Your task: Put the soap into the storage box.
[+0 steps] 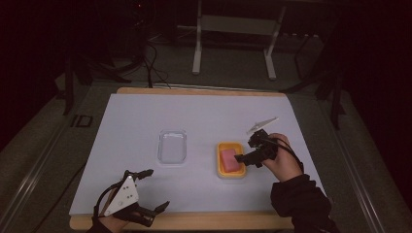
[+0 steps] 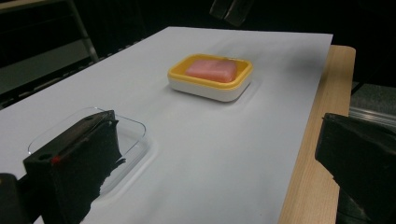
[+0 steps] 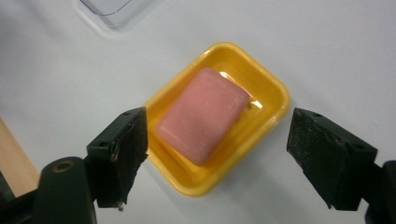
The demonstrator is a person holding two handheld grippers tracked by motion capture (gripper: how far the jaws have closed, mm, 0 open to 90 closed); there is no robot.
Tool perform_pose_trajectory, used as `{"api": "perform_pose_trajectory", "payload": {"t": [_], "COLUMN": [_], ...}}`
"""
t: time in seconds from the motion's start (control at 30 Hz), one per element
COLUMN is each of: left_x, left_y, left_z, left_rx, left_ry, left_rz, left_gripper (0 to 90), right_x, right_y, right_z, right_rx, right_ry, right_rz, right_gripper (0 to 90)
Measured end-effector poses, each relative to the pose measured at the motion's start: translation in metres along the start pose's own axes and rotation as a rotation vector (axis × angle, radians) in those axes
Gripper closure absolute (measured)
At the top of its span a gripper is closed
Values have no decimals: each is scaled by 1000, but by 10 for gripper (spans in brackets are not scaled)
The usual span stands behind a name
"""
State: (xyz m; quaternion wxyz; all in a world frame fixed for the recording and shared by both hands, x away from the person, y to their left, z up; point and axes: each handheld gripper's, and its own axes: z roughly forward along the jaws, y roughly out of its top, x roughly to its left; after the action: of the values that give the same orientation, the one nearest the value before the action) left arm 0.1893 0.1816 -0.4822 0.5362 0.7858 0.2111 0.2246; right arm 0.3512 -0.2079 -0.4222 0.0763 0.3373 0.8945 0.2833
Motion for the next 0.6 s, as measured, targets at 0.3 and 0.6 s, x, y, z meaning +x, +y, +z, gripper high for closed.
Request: {"api": "perform_pose_trajectory", "payload": {"t": [0.3,0.6], "left_x": [0,-1], "left_y": [0,0], "left_z": [0,0], "left_rx": [1,3], "left_ry": [1,2], "left_rz": [1,4], "left_gripper": [6,6], "right_x": [-13,-20], "right_y": [-30,-58], "right_z": [-11,-25], "right_rx": [-42,-110], "right_ry": [-39,-92], "right_rz": [1,50], "right_gripper": [187,171]}}
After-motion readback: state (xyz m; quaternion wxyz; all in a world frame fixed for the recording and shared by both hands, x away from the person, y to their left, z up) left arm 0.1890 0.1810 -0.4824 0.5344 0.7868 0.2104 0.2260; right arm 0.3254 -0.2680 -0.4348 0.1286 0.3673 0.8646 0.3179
